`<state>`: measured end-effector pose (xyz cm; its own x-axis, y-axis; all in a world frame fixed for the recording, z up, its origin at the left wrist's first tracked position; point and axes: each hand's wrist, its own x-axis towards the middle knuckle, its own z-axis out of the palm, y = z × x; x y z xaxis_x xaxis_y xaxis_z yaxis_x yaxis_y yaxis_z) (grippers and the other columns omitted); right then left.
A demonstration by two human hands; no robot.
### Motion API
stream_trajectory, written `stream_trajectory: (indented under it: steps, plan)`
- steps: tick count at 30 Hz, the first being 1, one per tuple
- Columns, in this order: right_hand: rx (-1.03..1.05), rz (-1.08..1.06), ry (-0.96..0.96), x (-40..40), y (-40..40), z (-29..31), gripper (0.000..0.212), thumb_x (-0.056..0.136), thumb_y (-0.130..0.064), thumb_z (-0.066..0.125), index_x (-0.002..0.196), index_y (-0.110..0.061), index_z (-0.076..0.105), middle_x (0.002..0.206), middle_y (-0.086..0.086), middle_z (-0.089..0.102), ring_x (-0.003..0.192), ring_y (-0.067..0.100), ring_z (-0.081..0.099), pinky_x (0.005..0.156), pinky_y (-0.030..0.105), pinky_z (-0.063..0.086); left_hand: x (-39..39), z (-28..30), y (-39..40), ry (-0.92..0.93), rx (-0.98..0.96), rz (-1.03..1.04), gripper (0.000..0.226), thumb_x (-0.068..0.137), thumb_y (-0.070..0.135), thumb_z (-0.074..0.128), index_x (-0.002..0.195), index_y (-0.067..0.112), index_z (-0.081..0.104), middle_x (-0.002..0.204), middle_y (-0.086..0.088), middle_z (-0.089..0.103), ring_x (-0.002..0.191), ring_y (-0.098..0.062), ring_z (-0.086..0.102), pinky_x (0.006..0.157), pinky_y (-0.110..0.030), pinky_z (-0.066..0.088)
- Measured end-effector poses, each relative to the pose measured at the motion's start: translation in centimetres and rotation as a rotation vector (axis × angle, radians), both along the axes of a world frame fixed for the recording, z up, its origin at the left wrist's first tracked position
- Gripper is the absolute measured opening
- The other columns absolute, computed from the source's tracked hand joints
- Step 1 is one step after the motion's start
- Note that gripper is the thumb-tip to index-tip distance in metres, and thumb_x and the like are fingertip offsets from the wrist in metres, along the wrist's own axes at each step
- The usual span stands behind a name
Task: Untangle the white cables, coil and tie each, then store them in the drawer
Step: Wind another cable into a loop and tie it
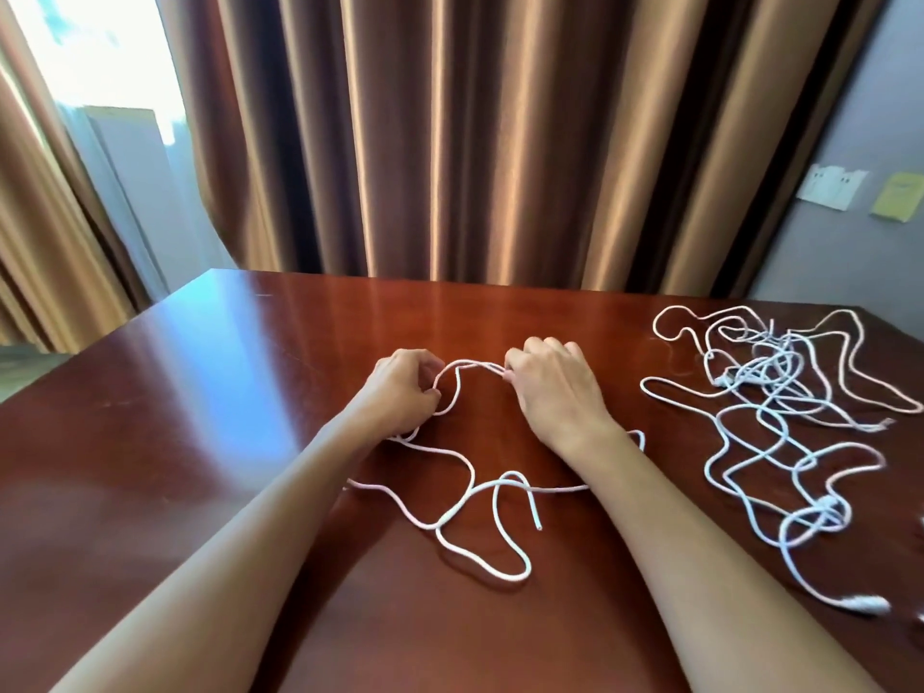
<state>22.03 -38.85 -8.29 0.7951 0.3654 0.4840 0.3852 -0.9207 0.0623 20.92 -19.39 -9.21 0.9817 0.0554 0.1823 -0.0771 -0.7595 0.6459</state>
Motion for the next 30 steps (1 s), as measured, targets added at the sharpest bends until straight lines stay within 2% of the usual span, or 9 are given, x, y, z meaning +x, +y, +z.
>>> stream_trajectory:
  steps: [4,8,13,18,20,22,25,27,30]
  plan:
    - [0.277,0.023,-0.013,-1.6,-0.3,0.7,0.021,0.106,-0.026,0.047,0.104,-0.015,0.065,0.098,0.004,0.065,0.092,0.026,0.062,0.074,0.032,0.042,-0.4,0.2,0.5,-0.085,-0.222,0.019,0.020,0.093,0.005,0.058,0.090,0.020,0.071,0.066,0.010,0.068,0.067,-0.007,0.063,0.071,-0.026,0.050]
    - [0.407,-0.027,-0.057,-3.3,-0.5,1.3,0.022,0.109,-0.030,0.040,0.106,-0.017,0.059,0.085,-0.004,0.065,0.078,0.024,0.067,0.049,0.018,0.022,-1.1,1.2,0.8,-0.297,-0.495,0.077,0.014,0.097,0.018,0.064,0.089,0.013,0.074,0.056,0.011,0.053,0.051,-0.004,0.047,0.054,-0.022,0.042]
    - [0.756,0.051,0.004,-3.5,0.0,1.4,0.015,0.107,-0.026,0.046,0.100,-0.020,0.058,0.068,-0.011,0.061,0.052,0.002,0.052,0.046,0.011,0.033,-2.0,2.3,0.6,-0.214,-0.815,-0.090,0.025,0.106,0.013,0.046,0.107,0.004,0.070,0.054,0.007,0.043,0.048,-0.007,0.036,0.050,-0.020,0.033]
    - [1.047,0.051,0.044,-3.2,0.2,1.4,0.018,0.103,-0.015,0.052,0.115,-0.012,0.065,0.084,-0.010,0.065,0.075,0.005,0.063,0.063,0.003,0.038,-2.8,3.3,0.6,-0.024,-1.314,-0.384,0.030,0.099,-0.004,0.045,0.122,0.006,0.062,0.088,-0.005,0.064,0.067,-0.014,0.052,0.064,-0.026,0.043]
    - [1.019,0.054,0.059,-3.3,0.0,1.5,0.018,0.102,-0.013,0.052,0.117,-0.014,0.062,0.072,-0.009,0.062,0.065,0.005,0.059,0.058,0.004,0.038,-2.7,3.2,0.5,-0.063,-1.227,-0.353,0.028,0.097,-0.005,0.050,0.118,0.006,0.065,0.098,-0.006,0.069,0.078,-0.015,0.059,0.070,-0.024,0.048]
    - [0.917,0.031,0.072,-3.4,-0.1,1.4,0.019,0.102,-0.013,0.050,0.119,-0.018,0.058,0.067,-0.009,0.060,0.066,0.009,0.060,0.056,0.011,0.036,-2.5,2.6,0.3,-0.189,-0.859,-0.224,0.028,0.096,-0.002,0.058,0.117,0.013,0.069,0.112,-0.005,0.068,0.096,-0.016,0.063,0.082,-0.024,0.052]
    - [0.827,-0.043,0.111,-3.3,-0.3,1.1,0.020,0.105,-0.015,0.045,0.122,-0.021,0.053,0.085,-0.001,0.066,0.086,0.025,0.065,0.062,0.028,0.036,-2.4,1.2,-0.4,-0.490,-0.225,-0.127,0.029,0.089,0.017,0.069,0.117,0.025,0.069,0.124,0.005,0.056,0.118,-0.013,0.053,0.098,-0.028,0.045]
    - [0.783,-0.101,0.155,-3.1,-0.6,0.9,0.018,0.105,-0.017,0.044,0.120,-0.022,0.051,0.098,0.005,0.069,0.097,0.032,0.064,0.070,0.032,0.036,-2.9,1.3,-0.9,-0.596,0.039,-0.209,0.022,0.086,0.032,0.068,0.107,0.032,0.072,0.117,0.012,0.057,0.115,-0.009,0.049,0.101,-0.036,0.036]
    - [0.677,-0.157,0.189,-2.9,-1.0,0.6,0.015,0.103,-0.020,0.049,0.117,-0.018,0.052,0.108,0.009,0.067,0.104,0.034,0.063,0.073,0.033,0.039,-4.2,2.3,-1.4,-0.303,0.066,-0.604,0.032,0.081,0.019,0.056,0.105,0.027,0.076,0.109,0.009,0.063,0.100,-0.010,0.059,0.091,-0.030,0.045]
